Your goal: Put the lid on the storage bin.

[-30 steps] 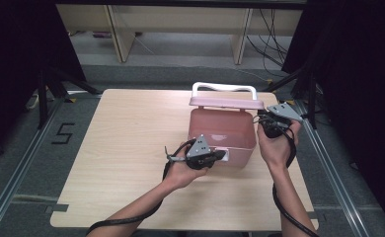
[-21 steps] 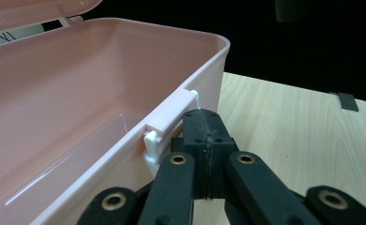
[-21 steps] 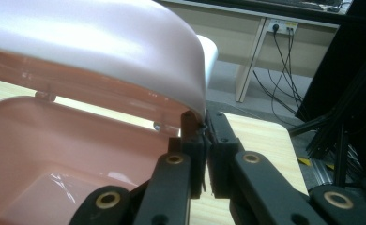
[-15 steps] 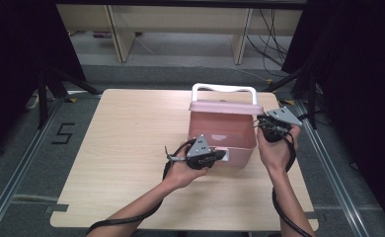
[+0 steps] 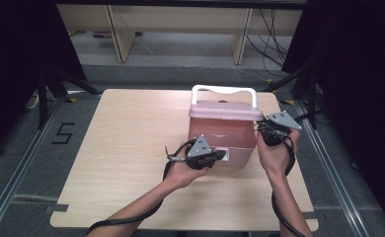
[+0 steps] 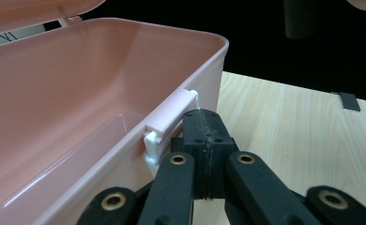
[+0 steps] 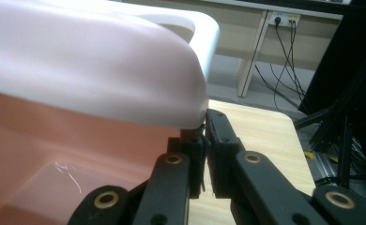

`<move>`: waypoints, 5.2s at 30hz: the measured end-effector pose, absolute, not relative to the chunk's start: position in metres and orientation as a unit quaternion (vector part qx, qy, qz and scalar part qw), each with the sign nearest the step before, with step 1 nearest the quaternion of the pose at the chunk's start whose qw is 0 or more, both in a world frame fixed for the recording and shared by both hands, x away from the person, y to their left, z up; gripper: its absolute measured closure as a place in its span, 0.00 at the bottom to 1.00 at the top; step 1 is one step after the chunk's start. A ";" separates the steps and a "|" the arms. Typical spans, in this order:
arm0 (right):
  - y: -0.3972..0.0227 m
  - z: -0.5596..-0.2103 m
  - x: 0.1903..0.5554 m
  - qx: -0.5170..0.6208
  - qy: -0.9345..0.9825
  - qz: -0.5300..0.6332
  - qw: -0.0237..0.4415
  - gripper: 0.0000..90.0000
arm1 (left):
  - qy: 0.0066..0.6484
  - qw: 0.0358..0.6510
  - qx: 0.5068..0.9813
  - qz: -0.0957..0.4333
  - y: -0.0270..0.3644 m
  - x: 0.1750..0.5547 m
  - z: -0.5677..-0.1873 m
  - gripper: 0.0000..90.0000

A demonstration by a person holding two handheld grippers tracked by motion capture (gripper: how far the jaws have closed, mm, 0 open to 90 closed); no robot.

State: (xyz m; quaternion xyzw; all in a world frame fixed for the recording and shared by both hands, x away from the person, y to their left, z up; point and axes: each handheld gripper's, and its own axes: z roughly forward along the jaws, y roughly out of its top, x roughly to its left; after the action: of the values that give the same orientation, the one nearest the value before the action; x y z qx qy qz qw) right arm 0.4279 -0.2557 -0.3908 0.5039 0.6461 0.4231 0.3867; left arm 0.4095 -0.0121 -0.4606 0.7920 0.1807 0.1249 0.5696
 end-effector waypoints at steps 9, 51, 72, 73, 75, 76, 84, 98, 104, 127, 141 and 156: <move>-0.255 -0.394 0.426 0.512 0.642 0.421 0.384 0.97 | 0.188 0.575 0.787 0.122 -0.012 0.410 -0.460 0.98; -0.263 -0.413 0.401 0.534 0.664 0.402 0.336 1.00 | 0.260 0.603 0.730 0.187 0.017 0.412 -0.428 1.00; -0.306 -0.431 0.358 0.574 0.628 0.399 0.342 0.99 | 0.258 0.593 0.743 0.172 0.022 0.400 -0.440 1.00; -0.306 -0.432 0.357 0.584 0.621 0.402 0.336 0.99 | 0.256 0.591 0.745 0.174 0.023 0.399 -0.439 1.00; -0.310 -0.435 0.356 0.575 0.629 0.393 0.346 0.99 | 0.255 0.590 0.747 0.173 0.024 0.397 -0.440 1.00; -0.309 -0.436 0.356 0.581 0.623 0.400 0.338 0.99 | 0.253 0.589 0.748 0.173 0.025 0.396 -0.440 1.00; -0.308 -0.442 0.355 0.582 0.625 0.396 0.337 0.99 | 0.252 0.583 0.752 0.177 0.038 0.393 -0.440 1.00; -0.315 -0.462 0.350 0.573 0.639 0.407 0.313 0.94 | 0.262 0.578 0.746 0.203 0.077 0.392 -0.439 0.99; -0.318 -0.467 0.347 0.570 0.642 0.400 0.319 0.91 | 0.267 0.575 0.743 0.216 0.094 0.394 -0.442 0.97; -0.318 -0.489 0.340 0.558 0.654 0.402 0.316 0.80 | 0.341 0.560 0.708 0.262 0.189 0.382 -0.479 0.86; -0.317 -0.500 0.337 0.570 0.641 0.401 0.321 0.73 | 0.409 0.536 0.675 0.299 0.248 0.364 -0.515 0.71; -0.316 -0.503 0.336 0.552 0.634 0.426 0.335 0.69 | 0.436 0.558 0.633 0.313 0.264 0.358 -0.522 0.54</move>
State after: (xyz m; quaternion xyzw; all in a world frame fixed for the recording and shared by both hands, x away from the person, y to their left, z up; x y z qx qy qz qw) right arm 0.3365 -0.3163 -0.5031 0.5520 0.6335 0.4263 0.3350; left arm 0.3576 0.2638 -0.5220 0.6325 0.4361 0.3133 0.5582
